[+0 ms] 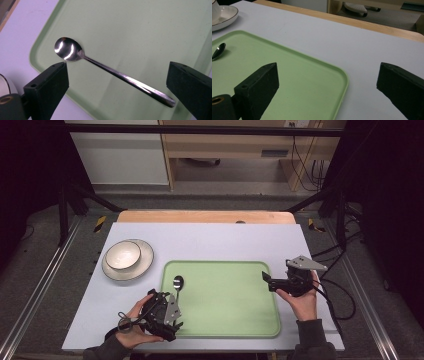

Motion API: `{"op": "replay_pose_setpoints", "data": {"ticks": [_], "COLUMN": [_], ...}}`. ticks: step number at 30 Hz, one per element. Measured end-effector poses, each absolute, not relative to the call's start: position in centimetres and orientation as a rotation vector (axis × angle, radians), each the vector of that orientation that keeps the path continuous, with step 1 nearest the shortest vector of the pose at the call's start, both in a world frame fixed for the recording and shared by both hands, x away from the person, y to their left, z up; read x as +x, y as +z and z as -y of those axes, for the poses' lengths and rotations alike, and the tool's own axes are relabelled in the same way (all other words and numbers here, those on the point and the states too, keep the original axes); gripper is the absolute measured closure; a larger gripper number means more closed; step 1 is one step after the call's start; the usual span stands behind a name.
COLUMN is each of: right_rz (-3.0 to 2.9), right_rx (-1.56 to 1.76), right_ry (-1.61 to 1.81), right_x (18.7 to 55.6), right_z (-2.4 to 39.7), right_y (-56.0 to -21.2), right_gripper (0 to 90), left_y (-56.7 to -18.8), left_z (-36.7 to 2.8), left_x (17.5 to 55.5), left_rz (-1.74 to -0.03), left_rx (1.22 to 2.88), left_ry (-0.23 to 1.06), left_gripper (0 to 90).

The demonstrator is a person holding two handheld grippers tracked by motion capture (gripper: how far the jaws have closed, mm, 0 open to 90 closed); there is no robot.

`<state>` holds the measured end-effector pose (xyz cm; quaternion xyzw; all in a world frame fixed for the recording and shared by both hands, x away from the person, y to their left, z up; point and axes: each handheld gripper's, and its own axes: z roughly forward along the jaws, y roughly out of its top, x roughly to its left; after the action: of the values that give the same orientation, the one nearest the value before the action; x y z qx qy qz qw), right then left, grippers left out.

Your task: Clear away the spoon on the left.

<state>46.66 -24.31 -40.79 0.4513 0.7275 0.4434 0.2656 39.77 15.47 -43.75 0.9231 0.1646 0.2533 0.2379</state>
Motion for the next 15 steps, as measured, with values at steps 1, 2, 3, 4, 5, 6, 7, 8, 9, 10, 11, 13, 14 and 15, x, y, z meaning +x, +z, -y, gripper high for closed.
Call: {"op": "replay_pose_setpoints", "data": {"ticks": [1,2,3,4,5,6,7,8,9,10,11,13,14,15], "right_rz": [-1.965,-1.965,-1.967,-1.964,-1.964,-1.963,-1.963,-1.961,-1.961,-1.959,-1.959,-1.957,-1.956,-1.955], "right_rx": [1.219,1.217,1.215,1.221,1.22,1.22,1.219,1.217,1.214,1.213,1.211,1.211,1.211,1.214], "right_ry": [1.197,1.195,1.194,1.196,1.197,1.201,1.201,1.201,1.2,1.198,1.199,1.199,1.2,1.201], "right_x": [46.7,46.7,46.6,46.6,46.6,46.6,46.6,46.6,46.6,46.6,46.6,46.6,46.6,46.6], "right_z": [24.3,24.3,24.4,24.4,24.4,24.4,24.4,24.4,24.4,24.4,24.4,24.4,24.4,24.4], "right_y": [-40.8,-40.8,-40.8,-40.7,-40.7,-40.7,-40.7,-40.7,-40.7,-40.7,-40.7,-40.7,-40.7,-40.7], "right_gripper": [4.4,4.4,4.5,4.5,4.4,4.4,4.4,4.4,4.4,4.4,4.4,4.4,4.4,4.4], "left_y": [-43.7,-43.7,-43.6,-43.5,-43.5,-43.3,-43.2,-43.0,-42.8,-42.7,-42.5,-42.1,-41.9,-41.7], "left_z": [-15.5,-15.6,-15.6,-15.8,-15.9,-16.0,-16.2,-16.4,-16.7,-16.9,-17.2,-17.7,-17.9,-18.2], "left_x": [39.8,39.8,39.8,39.9,39.9,40.0,40.1,40.2,40.3,40.4,40.5,40.7,40.7,40.8], "left_rz": [-0.454,-0.456,-0.461,-0.469,-0.489,-0.497,-0.509,-0.526,-0.544,-0.561,-0.577,-0.614,-0.632,-0.646], "left_rx": [2.53,2.525,2.518,2.508,2.487,2.479,2.465,2.445,2.43,2.411,2.393,2.351,2.327,2.306], "left_ry": [0.693,0.694,0.693,0.693,0.693,0.696,0.695,0.688,0.681,0.679,0.679,0.678,0.68,0.686], "left_gripper": [4.3,4.3,4.4,4.4,4.5,4.7,4.8,5.0,5.1,5.3,5.3,5.5,5.6,5.7]}}
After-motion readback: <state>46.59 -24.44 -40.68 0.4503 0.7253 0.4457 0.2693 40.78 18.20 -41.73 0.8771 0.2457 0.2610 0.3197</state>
